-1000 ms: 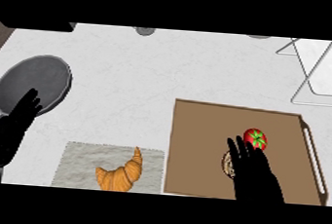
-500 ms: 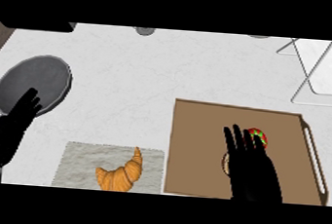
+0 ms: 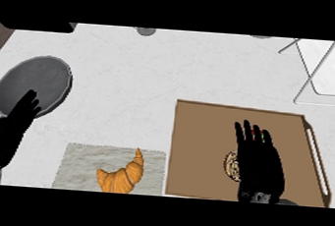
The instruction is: Pick the cupcake from the tray and place it in the tiered shelf
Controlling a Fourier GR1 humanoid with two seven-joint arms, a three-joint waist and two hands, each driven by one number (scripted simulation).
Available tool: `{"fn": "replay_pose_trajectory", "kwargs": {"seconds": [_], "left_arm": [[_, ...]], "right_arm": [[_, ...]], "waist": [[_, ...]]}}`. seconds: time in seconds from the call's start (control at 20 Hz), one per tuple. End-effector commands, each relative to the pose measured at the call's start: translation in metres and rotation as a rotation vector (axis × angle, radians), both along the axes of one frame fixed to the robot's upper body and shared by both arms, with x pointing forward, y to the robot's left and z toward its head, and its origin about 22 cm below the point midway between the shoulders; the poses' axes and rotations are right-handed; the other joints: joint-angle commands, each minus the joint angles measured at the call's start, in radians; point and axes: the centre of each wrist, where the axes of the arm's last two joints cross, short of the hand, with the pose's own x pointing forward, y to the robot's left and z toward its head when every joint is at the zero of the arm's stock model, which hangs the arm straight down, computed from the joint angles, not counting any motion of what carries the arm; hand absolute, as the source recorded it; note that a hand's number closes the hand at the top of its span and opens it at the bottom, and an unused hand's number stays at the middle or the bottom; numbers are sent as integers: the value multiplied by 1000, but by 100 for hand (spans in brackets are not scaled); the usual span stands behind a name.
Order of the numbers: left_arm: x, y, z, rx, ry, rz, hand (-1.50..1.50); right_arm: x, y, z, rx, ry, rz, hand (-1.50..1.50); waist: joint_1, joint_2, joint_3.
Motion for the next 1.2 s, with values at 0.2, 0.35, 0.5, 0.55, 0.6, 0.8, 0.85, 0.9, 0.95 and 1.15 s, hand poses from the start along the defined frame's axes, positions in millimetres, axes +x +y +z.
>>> {"fn": "replay_pose_trajectory", "kwargs": {"seconds": [0.2,0.35,0.5,0.55,0.6,0.8,0.85,0.9,0.95,1.15], "left_arm": [[2,-1,1,4,-4,8,0],[10,-4,7,3,-12,0,0],[9,-20,5,9,-14,1,0],[-12,-13,-4,0,-10,17,0],[-11,-8,-3,9,5,10,0],[-5,-5,-13,2,4,10,0],[11,-12,-13,9,-5,4,0],[-2,-11,-14,14,-7,-3,0],[-5,-16,-11,-7,-2,-1,0],[-7,-12,6,2,-9,-1,0]], "right_arm": [[25,-10,-30,-11,-5,1,-150],[26,1,-46,-6,6,12,-150],[19,-2,-39,-2,12,-11,-150],[29,-11,-44,-2,12,-20,-150],[13,-19,-52,9,28,-6,-150],[20,-11,-52,47,36,-19,150],[14,-33,-55,66,34,-5,150],[26,-23,-59,48,55,9,150],[13,-28,-58,30,40,28,150],[35,-17,-58,-11,15,42,150]], "waist": [[2,1,0],[2,1,0],[-1,0,0],[2,0,0],[0,0,0],[-1,0,0],[-5,1,0],[0,1,0],[-1,0,0],[5,0,0]]}}
